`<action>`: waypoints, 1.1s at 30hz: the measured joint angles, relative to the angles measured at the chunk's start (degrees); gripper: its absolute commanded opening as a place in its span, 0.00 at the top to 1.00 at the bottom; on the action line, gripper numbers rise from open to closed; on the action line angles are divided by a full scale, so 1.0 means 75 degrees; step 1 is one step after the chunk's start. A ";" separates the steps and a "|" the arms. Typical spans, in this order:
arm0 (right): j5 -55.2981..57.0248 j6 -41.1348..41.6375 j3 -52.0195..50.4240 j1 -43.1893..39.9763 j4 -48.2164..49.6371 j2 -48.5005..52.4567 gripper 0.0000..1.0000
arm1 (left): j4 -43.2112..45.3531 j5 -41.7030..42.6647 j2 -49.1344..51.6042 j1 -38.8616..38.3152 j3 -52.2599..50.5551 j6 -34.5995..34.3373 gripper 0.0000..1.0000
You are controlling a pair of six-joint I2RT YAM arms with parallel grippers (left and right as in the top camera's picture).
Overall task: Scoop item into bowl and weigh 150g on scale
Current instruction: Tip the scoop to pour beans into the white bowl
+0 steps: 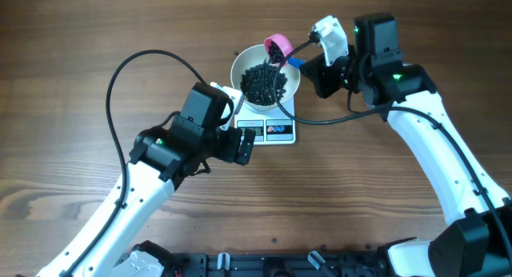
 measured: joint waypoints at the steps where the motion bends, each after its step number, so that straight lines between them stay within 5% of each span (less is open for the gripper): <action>1: 0.0044 -0.0210 0.0000 0.0044 0.0003 0.0000 0.96 | 0.0000 0.0003 0.0000 0.0000 0.0000 0.0000 0.00; 33: 0.1303 -0.2667 0.0000 0.0603 0.0679 -0.0131 0.96 | -0.0003 0.0003 0.0000 0.0000 0.0000 0.0000 0.00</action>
